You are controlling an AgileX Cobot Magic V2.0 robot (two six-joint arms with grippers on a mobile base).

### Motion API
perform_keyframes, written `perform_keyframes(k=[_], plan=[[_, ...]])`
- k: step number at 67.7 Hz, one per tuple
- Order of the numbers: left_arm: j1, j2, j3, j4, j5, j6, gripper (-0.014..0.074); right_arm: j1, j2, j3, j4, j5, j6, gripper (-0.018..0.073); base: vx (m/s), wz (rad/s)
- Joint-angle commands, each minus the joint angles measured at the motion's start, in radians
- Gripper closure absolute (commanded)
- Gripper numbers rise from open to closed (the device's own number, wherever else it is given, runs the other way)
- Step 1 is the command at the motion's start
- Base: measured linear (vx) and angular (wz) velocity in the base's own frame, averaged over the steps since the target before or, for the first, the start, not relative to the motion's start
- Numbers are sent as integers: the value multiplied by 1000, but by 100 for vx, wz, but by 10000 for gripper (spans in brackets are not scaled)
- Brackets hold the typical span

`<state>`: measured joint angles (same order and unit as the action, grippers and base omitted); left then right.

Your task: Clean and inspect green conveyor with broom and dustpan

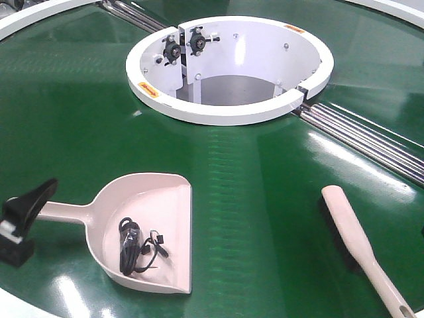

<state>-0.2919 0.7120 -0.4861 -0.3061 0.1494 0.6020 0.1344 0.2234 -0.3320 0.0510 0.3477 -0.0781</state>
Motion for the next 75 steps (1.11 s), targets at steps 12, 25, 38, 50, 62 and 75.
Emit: perform_keyframes(k=[12,25,38,50,62,75], plan=[[-4,-134,299,-64,-576,-128,63,1,-1,140,-12,-289,-3,38,0,0],[-4,-131,256,-57,-437,-158,255,1,-1,141,-12,-281,-3,123,0,0],[-4,-131,254,53,-389,-159,605,1,-1,141,-12,-273,-3,445,0,0],[-4,-131,254,63,-408,-159,604,1,-1,141,-5,-283,1,569,0,0],[-4,-131,254,60,-405,-159,604,1,-1,141,-4,-283,1,568,0,0],[-4,-131,254,60,-405,-159,604,1,-1,141,-4,-283,1,568,0,0]])
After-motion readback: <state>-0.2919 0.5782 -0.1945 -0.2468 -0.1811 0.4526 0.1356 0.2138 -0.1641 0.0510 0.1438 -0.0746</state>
